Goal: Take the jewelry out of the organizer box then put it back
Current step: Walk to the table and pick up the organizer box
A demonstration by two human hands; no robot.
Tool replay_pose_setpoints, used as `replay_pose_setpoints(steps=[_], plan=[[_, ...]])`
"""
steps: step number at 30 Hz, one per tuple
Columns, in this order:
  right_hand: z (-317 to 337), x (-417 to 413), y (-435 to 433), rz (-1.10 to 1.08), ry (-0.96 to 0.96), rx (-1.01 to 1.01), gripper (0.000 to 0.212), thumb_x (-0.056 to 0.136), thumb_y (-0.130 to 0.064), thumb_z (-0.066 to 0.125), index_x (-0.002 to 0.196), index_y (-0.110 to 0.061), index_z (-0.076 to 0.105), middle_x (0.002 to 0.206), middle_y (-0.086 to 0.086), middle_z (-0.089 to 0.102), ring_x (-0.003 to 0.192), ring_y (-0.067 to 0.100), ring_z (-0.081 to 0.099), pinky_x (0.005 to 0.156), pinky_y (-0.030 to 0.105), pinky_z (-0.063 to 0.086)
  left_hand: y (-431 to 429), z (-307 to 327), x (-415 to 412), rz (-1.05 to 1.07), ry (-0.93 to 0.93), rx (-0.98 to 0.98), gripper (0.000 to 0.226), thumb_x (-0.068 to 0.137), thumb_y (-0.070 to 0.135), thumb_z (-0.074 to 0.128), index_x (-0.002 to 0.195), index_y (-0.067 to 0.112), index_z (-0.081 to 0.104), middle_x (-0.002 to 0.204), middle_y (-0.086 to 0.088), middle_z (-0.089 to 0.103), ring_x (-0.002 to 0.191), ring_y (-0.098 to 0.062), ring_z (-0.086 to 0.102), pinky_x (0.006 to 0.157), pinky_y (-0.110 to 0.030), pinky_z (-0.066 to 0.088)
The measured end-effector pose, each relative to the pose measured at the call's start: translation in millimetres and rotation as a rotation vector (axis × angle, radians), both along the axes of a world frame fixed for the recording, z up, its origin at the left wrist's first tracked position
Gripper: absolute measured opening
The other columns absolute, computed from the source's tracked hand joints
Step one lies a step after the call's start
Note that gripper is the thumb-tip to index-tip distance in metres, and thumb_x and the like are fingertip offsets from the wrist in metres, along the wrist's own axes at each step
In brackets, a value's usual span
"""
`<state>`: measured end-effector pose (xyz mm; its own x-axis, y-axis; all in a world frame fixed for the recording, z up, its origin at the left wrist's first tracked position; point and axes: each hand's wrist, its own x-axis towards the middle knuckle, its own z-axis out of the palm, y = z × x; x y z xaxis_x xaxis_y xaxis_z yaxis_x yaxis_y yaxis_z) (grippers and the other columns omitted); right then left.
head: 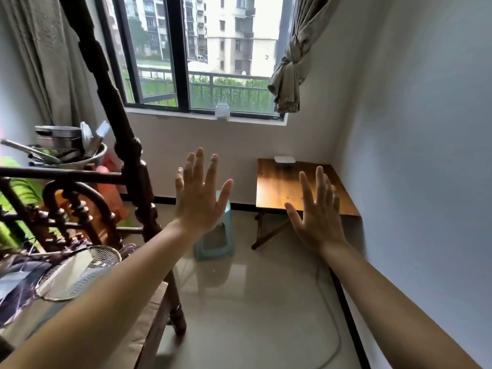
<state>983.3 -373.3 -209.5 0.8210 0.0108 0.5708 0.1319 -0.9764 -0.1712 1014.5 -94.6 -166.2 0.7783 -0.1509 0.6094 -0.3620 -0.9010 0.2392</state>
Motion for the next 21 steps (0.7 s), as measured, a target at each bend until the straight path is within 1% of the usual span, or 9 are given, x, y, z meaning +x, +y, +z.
replay_pose_setpoints(steps=[2,4,6,8,10,13,17,19,21], plan=[[4.9,39.0,-7.4,-0.026,-0.011,0.018,0.080,0.099,-0.057,0.040,0.162,-0.024,0.003,0.169,0.015,-0.012,0.156,0.036,0.000,0.123,0.057,0.010,-8.8,6.5,48.0,-0.006,0.005,-0.005,0.077,0.095,0.062,0.015,0.157,0.017,0.015,0.166,-0.013,0.001,0.152,-0.031,0.003,0.119,-0.053,0.006],[5.7,74.4,-15.3,-0.063,-0.005,0.077,0.081,0.099,-0.057,0.041,0.162,-0.025,0.002,0.169,0.014,-0.014,0.156,0.035,-0.002,0.122,0.052,0.004,-19.7,9.9,91.5,-0.005,0.024,-0.020,0.076,0.096,0.062,0.015,0.157,0.018,0.015,0.166,-0.012,0.000,0.153,-0.030,0.002,0.120,-0.053,0.006],[2.6,110.6,-25.8,-0.072,0.002,0.092,0.081,0.098,-0.058,0.040,0.162,-0.025,0.002,0.169,0.013,-0.013,0.156,0.034,-0.002,0.122,0.050,0.002,-32.9,8.2,131.8,-0.029,0.036,-0.002,0.074,0.096,0.062,0.016,0.157,0.019,0.014,0.167,-0.011,-0.001,0.153,-0.029,0.000,0.121,-0.052,0.005],[-4.0,151.4,-38.4,-0.061,0.007,0.071,0.080,0.098,-0.057,0.040,0.162,-0.025,0.004,0.169,0.014,-0.010,0.156,0.035,0.001,0.122,0.052,0.006,-45.9,2.6,173.6,-0.068,0.037,0.018,0.074,0.097,0.061,0.017,0.157,0.018,0.015,0.166,-0.012,-0.001,0.153,-0.029,-0.002,0.121,-0.052,0.003],[-10.1,200.6,-52.6,-0.066,0.001,0.077,0.078,0.098,-0.055,0.041,0.162,-0.024,0.009,0.170,0.015,-0.006,0.156,0.035,0.004,0.122,0.053,0.009,-59.6,-4.2,221.4,-0.068,0.036,0.026,0.074,0.097,0.060,0.018,0.157,0.017,0.018,0.166,-0.014,0.002,0.153,-0.030,0.001,0.120,-0.054,0.005],[-19.6,272.8,-67.9,-0.062,0.005,0.073,0.076,0.098,-0.055,0.038,0.161,-0.021,0.013,0.169,0.018,-0.002,0.154,0.038,0.009,0.121,0.054,0.012,-76.3,-14.3,286.8,-0.039,0.033,0.061,0.074,0.097,0.060,0.020,0.155,0.015,0.023,0.165,-0.017,0.008,0.152,-0.034,0.007,0.119,-0.057,0.009],[-22.9,373.0,-84.7,-0.041,0.062,0.070,0.075,0.098,-0.056,0.036,0.161,-0.020,0.014,0.169,0.020,0.001,0.153,0.041,0.012,0.120,0.057,0.016,-91.9,-14.0,375.6,0.025,0.095,0.099,0.075,0.095,0.062,0.019,0.154,0.016,0.026,0.164,-0.020,0.012,0.150,-0.039,0.011,0.117,-0.061,0.014],[-21.3,421.9,-87.9,-0.035,0.080,0.057,0.075,0.099,-0.056,0.036,0.161,-0.020,0.015,0.169,0.020,0.002,0.153,0.041,0.013,0.120,0.058,0.017,-93.0,-10.9,416.6,0.054,0.093,0.140,0.075,0.094,0.062,0.020,0.154,0.016,0.027,0.164,-0.020,0.013,0.150,-0.039,0.013,0.116,-0.062,0.014],[-17.4,468.0,-85.2,-0.046,0.093,0.086,0.074,0.099,-0.055,0.037,0.161,-0.021,0.015,0.169,0.019,0.002,0.153,0.041,0.013,0.120,0.057,0.016,-91.3,-5.2,455.4,0.076,0.090,0.130,0.074,0.094,0.061,0.022,0.153,0.017,0.028,0.163,-0.020,0.014,0.150,-0.040,0.013,0.116,-0.062,0.013]])
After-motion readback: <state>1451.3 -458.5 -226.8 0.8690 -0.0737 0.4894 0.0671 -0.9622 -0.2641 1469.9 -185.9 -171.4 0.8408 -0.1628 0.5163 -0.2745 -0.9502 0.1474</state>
